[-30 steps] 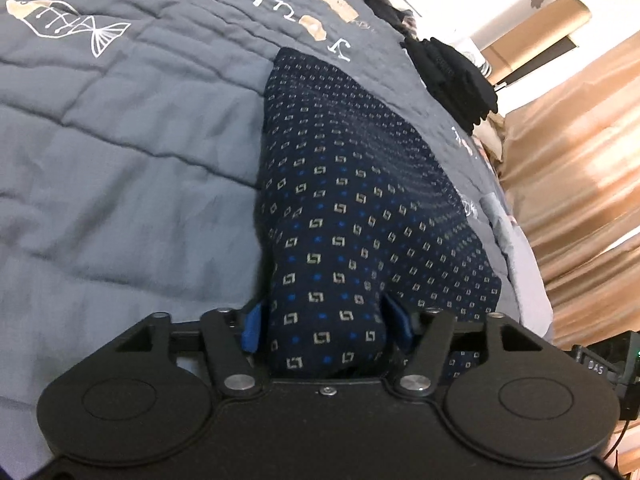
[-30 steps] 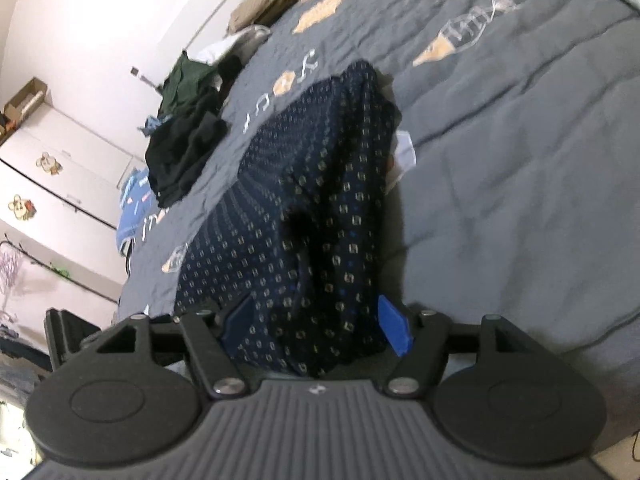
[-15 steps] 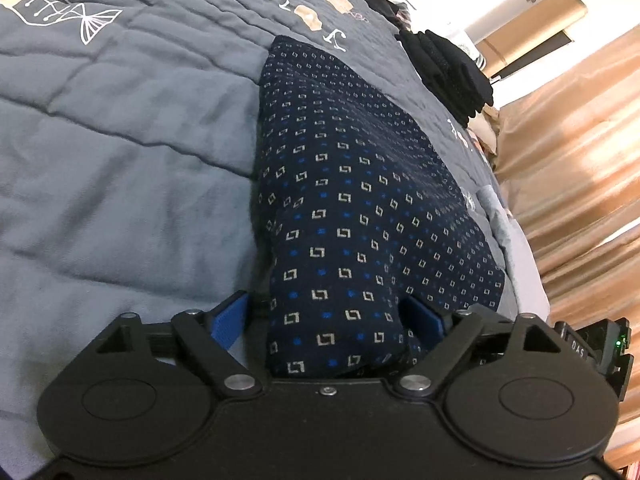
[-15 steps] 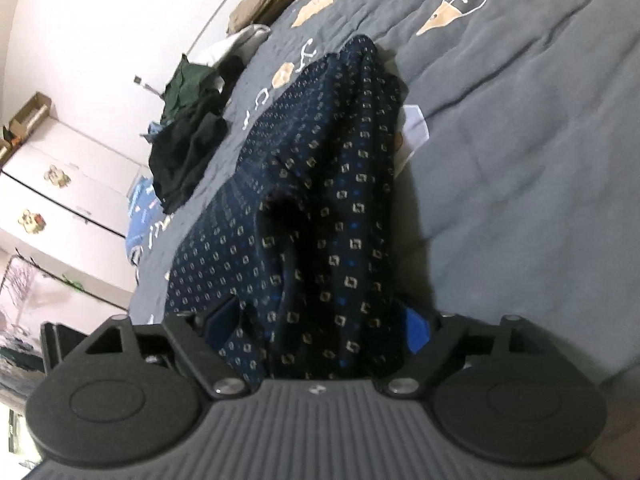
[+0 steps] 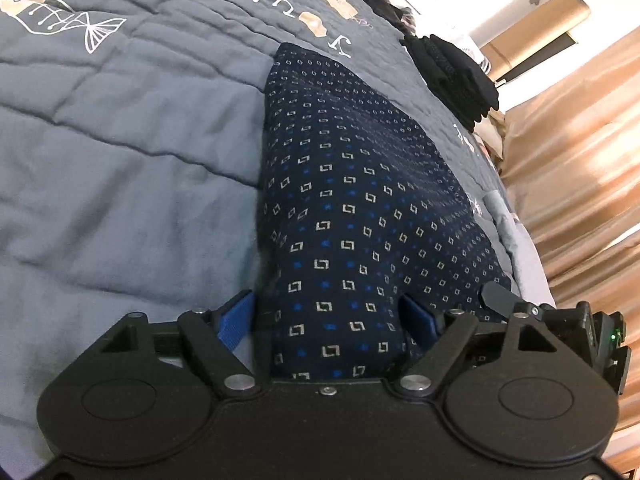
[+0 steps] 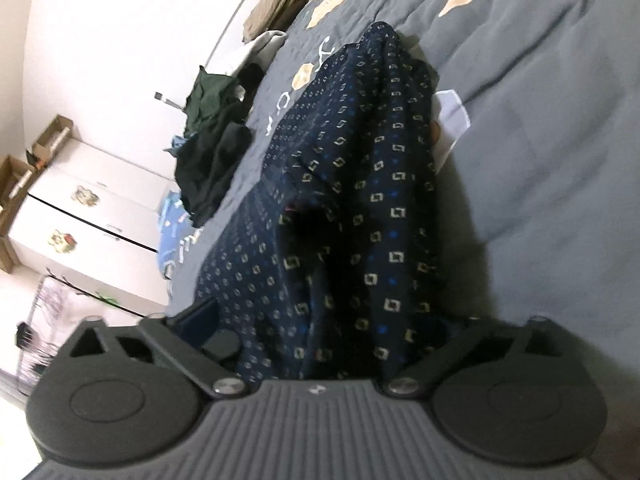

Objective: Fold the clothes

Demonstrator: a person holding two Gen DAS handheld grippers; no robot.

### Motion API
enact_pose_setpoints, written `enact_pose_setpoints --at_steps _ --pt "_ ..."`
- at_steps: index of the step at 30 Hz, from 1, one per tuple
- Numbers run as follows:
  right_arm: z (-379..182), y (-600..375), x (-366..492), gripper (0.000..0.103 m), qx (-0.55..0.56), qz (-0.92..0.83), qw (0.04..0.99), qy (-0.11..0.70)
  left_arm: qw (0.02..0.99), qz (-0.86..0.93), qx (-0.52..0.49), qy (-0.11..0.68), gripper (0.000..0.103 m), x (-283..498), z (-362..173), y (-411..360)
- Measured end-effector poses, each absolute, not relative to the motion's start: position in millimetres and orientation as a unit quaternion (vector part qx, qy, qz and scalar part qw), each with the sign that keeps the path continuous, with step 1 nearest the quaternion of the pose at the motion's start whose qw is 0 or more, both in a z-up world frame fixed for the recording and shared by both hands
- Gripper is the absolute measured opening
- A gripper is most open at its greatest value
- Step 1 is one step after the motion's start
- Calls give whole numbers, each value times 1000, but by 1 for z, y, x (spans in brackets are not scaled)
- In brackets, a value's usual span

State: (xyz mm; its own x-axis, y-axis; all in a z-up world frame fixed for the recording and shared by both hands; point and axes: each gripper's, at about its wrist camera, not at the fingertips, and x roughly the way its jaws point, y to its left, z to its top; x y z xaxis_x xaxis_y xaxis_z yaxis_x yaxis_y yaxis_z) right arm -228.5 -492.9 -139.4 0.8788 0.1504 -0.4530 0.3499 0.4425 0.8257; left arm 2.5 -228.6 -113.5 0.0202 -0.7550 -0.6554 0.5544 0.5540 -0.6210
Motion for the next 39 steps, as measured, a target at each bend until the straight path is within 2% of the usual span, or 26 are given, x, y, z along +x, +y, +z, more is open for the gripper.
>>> enact_pose_setpoints --at_steps 4,11,15,19,20,22,24,26,29,30,35,36,37,38,39 --pt "-137 -488 -225 103 512 -69 821 242 708 -466 -99 521 84 1 -116 -229" --pt "-136 -477 -226 103 481 -84 842 228 725 -487 -81 481 98 -12 -115 -230" --pt "-134 -476 -221 103 466 -83 848 238 716 -486 -99 491 99 -7 -116 -229" --pt "-136 -487 -223 103 500 -72 829 238 700 -478 -143 511 98 5 -117 -222" --pt "-137 -489 -224 103 507 -69 826 237 700 -476 -145 512 96 6 -117 -220" --pt "-137 -489 -224 103 509 -69 824 238 702 -471 -147 514 85 8 -117 -218" --pt "-135 -488 -224 103 510 -70 823 241 710 -466 -132 511 63 7 -117 -220" --pt "-134 -488 -223 101 518 -67 817 243 702 -477 -135 512 48 7 -116 -220" --pt "-132 -487 -224 93 530 -59 809 248 700 -480 -132 511 48 6 -114 -221" --pt "-132 -487 -225 90 531 -58 807 251 697 -476 -139 517 51 7 -116 -220" --pt "-136 -484 -223 89 521 -52 809 269 690 -473 -148 527 52 10 -123 -221" --pt "-134 -482 -222 84 514 -52 812 272 691 -475 -145 525 51 9 -122 -221" --pt "-133 -481 -222 59 511 -54 812 276 692 -477 -143 523 49 8 -121 -222" --pt "-133 -480 -222 40 512 -56 810 281 694 -477 -143 520 43 7 -120 -221" --pt "-132 -480 -222 35 512 -59 808 286 695 -476 -146 519 36 7 -120 -220"
